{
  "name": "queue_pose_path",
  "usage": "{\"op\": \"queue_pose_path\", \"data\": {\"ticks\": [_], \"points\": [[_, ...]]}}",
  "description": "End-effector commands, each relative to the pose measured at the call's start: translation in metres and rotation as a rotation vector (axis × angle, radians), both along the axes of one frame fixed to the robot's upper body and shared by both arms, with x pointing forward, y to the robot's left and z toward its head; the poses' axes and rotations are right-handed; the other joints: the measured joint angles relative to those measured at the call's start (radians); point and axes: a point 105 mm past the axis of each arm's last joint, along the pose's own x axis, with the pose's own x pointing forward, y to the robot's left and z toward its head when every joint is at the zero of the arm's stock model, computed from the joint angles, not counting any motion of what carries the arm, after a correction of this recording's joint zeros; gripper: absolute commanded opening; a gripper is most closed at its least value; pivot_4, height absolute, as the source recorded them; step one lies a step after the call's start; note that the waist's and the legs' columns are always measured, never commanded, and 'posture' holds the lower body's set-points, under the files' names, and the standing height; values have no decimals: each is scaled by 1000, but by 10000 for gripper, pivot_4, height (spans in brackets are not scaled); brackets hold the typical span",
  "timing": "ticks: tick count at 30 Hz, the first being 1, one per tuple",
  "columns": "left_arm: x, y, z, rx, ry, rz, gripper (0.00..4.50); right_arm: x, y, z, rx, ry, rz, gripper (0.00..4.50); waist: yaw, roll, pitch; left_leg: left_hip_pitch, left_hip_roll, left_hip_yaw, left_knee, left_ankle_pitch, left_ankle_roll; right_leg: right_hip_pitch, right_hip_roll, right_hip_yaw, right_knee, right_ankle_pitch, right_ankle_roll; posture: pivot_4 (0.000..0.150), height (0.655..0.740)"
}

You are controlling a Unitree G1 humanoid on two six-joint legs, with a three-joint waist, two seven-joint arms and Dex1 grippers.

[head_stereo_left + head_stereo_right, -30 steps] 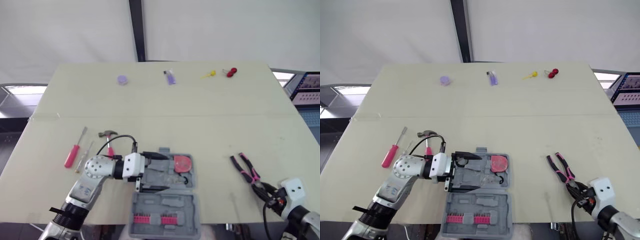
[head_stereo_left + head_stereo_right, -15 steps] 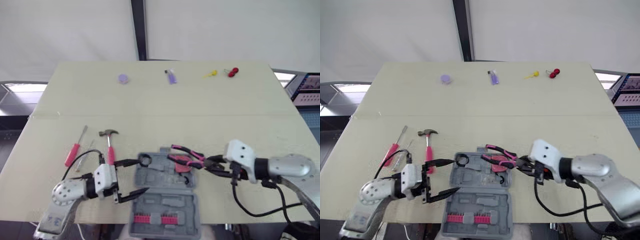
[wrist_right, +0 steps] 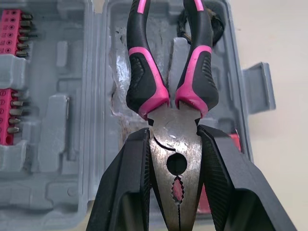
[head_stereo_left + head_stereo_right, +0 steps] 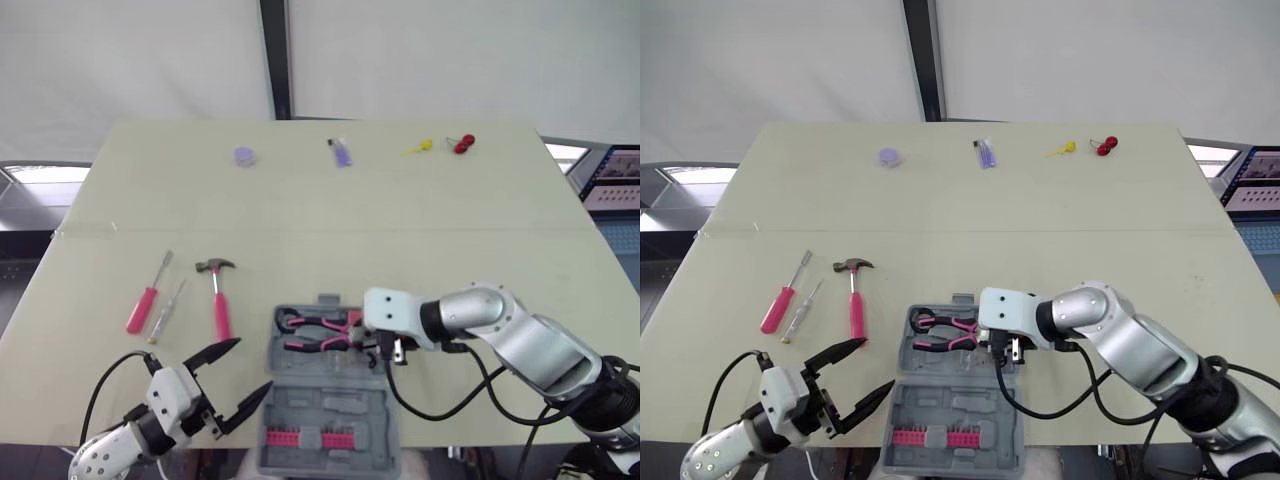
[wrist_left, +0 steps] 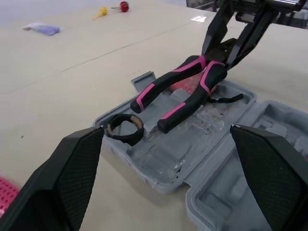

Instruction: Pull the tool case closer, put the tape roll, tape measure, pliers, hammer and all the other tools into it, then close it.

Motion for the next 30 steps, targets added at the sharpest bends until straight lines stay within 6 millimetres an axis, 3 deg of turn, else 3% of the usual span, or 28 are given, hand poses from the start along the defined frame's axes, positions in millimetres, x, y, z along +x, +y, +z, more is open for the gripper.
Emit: {"op": "queue_pose_path", "data": {"ticks": [1, 12, 30], "points": [[-5, -1, 10, -12, -46, 18, 45000, -3, 8, 5, -7, -7, 45, 9630, -1, 0, 0, 0, 0, 0, 0, 0, 0, 0, 0, 0, 0, 0, 0, 1500, 7400], [-11, 3, 4, -26, -23, 66, 45000, -6, 21, -3, -39, -2, 85, 9630, -3, 0, 0, 0, 1, 0, 0, 0, -1, -1, 1, 0, 0, 0, 0, 1500, 7400], [-14, 9, -6, -21, 8, 60, 45000, -5, 24, -9, -70, -10, 40, 9630, -3, 0, 0, -1, 6, 2, 0, -1, -3, -4, 6, 1, 0, 0, -2, 1500, 7400]]}}
